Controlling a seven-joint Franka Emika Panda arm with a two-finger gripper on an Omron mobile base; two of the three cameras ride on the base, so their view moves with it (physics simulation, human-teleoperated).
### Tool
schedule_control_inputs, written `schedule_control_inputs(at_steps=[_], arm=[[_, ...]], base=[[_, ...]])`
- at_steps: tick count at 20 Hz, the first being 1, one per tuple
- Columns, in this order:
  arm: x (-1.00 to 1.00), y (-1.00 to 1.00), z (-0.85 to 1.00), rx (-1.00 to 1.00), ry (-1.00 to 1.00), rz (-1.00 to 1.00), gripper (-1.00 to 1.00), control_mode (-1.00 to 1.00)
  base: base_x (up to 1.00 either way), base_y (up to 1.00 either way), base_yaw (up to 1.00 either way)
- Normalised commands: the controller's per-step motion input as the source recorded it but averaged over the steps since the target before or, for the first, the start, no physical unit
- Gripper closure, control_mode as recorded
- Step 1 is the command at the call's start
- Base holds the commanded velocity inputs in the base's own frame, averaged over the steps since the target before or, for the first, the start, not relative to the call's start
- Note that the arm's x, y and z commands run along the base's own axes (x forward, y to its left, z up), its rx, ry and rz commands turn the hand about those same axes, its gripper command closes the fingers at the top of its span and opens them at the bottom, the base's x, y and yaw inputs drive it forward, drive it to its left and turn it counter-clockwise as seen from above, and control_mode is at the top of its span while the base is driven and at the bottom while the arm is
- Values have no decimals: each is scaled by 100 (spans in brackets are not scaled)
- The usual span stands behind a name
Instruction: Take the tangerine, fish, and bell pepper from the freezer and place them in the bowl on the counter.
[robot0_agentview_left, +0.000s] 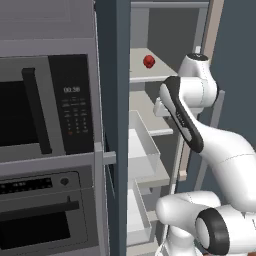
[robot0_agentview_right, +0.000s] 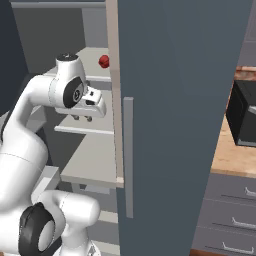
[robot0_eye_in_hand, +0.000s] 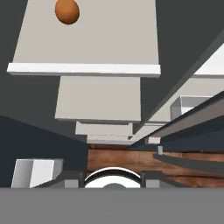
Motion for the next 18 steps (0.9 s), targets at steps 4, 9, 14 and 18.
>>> schedule_control_inputs(at_steps=[4, 9, 14, 18], arm=[[-12, -1, -3, 0, 0, 0, -100, -100], [-60, -5, 0, 0, 0, -1, -100, -100], [-59, -3, 0, 0, 1, -2, -100, -100], [-36, 0, 9, 0, 4, 0, -100, -100]], base=[[0, 0, 0], [0, 0, 0], [0, 0, 0], [0, 0, 0]])
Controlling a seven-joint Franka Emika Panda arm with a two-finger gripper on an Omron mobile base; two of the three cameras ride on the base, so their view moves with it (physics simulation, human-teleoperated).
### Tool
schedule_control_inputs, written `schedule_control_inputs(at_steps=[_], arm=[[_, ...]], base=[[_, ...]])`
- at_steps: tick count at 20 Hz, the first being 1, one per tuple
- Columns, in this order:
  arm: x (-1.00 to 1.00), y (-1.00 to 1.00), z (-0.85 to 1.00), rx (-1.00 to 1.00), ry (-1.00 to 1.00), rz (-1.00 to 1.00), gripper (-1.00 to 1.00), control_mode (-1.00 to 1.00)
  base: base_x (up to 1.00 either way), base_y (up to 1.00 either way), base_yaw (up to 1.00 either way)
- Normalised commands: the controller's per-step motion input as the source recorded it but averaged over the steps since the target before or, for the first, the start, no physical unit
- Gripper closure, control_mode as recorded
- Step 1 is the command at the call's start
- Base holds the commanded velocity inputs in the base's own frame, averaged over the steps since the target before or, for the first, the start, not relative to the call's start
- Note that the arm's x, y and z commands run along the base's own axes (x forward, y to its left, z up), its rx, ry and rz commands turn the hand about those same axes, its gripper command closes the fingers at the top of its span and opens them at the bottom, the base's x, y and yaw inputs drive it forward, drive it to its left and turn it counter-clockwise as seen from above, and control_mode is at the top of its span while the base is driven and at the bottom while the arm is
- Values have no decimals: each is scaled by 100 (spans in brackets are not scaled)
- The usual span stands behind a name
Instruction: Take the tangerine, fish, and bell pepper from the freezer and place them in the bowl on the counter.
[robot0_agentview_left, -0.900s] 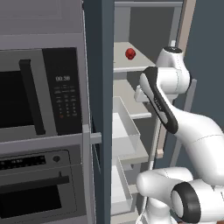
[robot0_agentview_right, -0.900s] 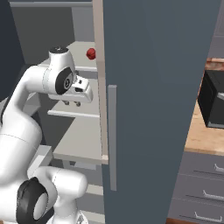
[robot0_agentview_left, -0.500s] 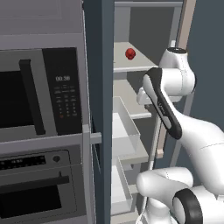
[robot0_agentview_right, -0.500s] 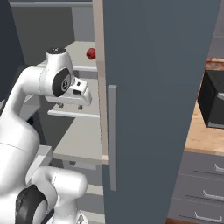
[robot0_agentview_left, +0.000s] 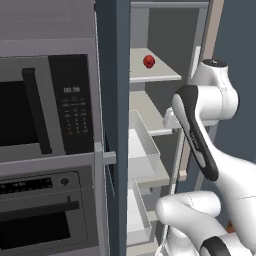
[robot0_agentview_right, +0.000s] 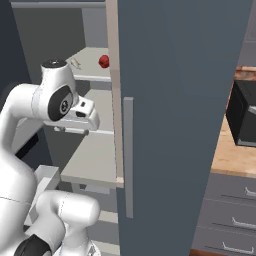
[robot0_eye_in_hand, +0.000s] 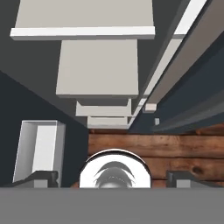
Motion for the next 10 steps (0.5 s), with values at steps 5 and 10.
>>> schedule_control_inputs(at_steps=[5, 10], arm=[[-22, 0, 15, 0, 9, 0, -100, -100], [-31, 0, 15, 0, 8, 0, -100, -100]], base=[[0, 0, 0], [0, 0, 0]])
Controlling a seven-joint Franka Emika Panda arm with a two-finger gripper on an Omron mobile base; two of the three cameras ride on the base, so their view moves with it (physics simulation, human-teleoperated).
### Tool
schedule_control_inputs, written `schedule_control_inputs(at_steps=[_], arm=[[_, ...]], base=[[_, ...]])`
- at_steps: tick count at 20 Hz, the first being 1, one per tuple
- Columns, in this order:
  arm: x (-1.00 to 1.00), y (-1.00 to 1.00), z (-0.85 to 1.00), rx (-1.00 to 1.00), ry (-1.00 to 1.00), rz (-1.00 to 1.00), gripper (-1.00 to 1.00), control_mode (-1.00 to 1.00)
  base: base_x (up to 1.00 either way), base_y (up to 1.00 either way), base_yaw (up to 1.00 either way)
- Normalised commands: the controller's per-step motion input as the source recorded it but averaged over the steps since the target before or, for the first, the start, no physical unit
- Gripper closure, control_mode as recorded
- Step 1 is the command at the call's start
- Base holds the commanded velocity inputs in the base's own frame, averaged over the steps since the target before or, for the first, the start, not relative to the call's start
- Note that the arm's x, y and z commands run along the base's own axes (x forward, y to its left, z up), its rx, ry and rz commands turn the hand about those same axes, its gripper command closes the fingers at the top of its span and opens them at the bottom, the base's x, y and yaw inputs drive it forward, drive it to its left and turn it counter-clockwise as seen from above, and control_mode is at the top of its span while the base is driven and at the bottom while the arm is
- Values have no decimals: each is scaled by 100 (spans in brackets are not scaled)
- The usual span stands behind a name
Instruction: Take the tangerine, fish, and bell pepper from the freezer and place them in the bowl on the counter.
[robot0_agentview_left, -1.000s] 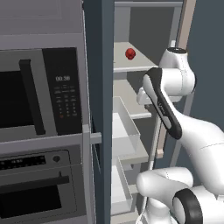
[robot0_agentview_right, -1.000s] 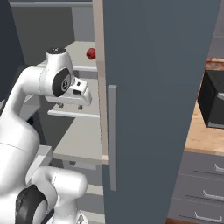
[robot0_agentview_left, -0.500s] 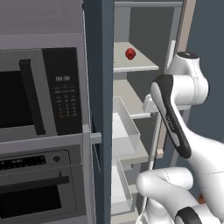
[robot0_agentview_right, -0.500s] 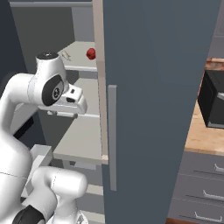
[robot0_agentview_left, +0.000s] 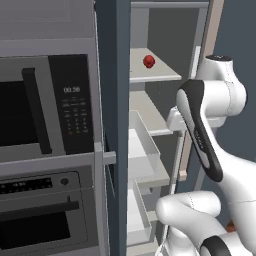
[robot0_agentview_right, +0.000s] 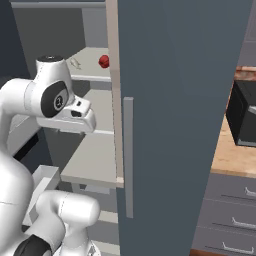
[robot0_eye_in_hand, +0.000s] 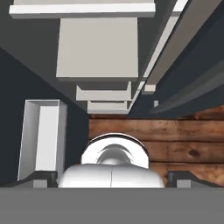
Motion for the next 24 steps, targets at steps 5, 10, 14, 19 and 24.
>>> schedule_control_inputs(at_steps=[5, 10, 14, 19, 24], arm=[[-37, -5, 25, 0, 2, 0, -100, -100], [-48, -2, 24, 0, 0, 0, -100, -100], [-37, 0, 15, 0, -9, 0, -100, -100], [-23, 0, 12, 0, -11, 0, -100, -100], [-25, 2, 0, 0, -1, 0, -100, -100]], base=[[0, 0, 0], [0, 0, 0], [0, 0, 0], [0, 0, 0], [0, 0, 0]])
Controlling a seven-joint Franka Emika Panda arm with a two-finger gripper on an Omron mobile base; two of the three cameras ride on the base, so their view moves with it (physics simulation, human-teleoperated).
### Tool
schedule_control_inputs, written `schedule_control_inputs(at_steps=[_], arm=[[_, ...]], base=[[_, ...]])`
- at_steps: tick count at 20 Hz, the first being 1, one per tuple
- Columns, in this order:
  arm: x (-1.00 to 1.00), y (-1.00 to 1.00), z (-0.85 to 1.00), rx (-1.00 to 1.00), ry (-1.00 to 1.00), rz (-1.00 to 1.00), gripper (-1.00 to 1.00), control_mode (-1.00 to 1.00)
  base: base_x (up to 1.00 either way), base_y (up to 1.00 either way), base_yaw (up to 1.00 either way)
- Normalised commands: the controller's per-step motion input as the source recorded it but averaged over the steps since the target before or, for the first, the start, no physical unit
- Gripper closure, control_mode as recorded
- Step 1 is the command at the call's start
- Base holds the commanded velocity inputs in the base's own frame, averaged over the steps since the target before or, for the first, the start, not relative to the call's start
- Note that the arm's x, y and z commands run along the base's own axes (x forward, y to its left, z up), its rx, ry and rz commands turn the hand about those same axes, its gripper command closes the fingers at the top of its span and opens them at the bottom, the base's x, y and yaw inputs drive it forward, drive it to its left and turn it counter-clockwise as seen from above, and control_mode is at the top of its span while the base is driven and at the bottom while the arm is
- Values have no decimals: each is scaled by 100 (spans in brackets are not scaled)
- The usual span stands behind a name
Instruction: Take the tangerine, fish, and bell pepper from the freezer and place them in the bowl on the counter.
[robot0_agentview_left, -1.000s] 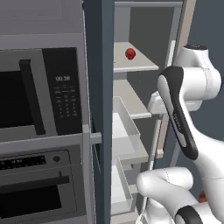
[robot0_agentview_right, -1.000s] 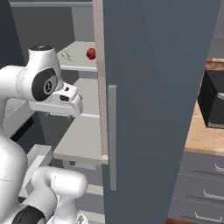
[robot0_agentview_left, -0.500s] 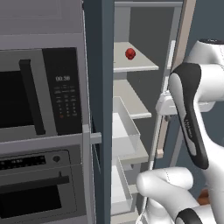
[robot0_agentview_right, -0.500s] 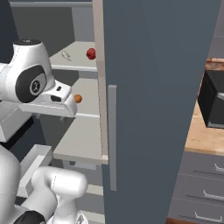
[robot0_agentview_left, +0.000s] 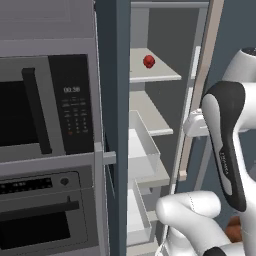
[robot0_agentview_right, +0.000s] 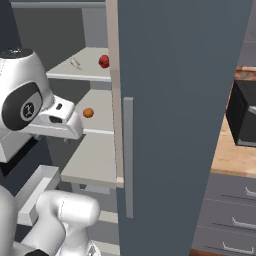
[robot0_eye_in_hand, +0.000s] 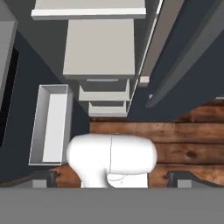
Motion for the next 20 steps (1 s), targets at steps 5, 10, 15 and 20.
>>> schedule_control_inputs(at_steps=[5, 10, 15, 20], arm=[[-26, 3, -8, 0, 0, 0, -100, -100], [-10, 0, -3, 0, 0, 0, -100, -100], [0, 0, 0, 0, 0, 0, -100, 100], [0, 0, 0, 0, 0, 0, -100, 100]], base=[[0, 0, 0], [0, 0, 0], [1, -13, 0], [24, -21, 0]])
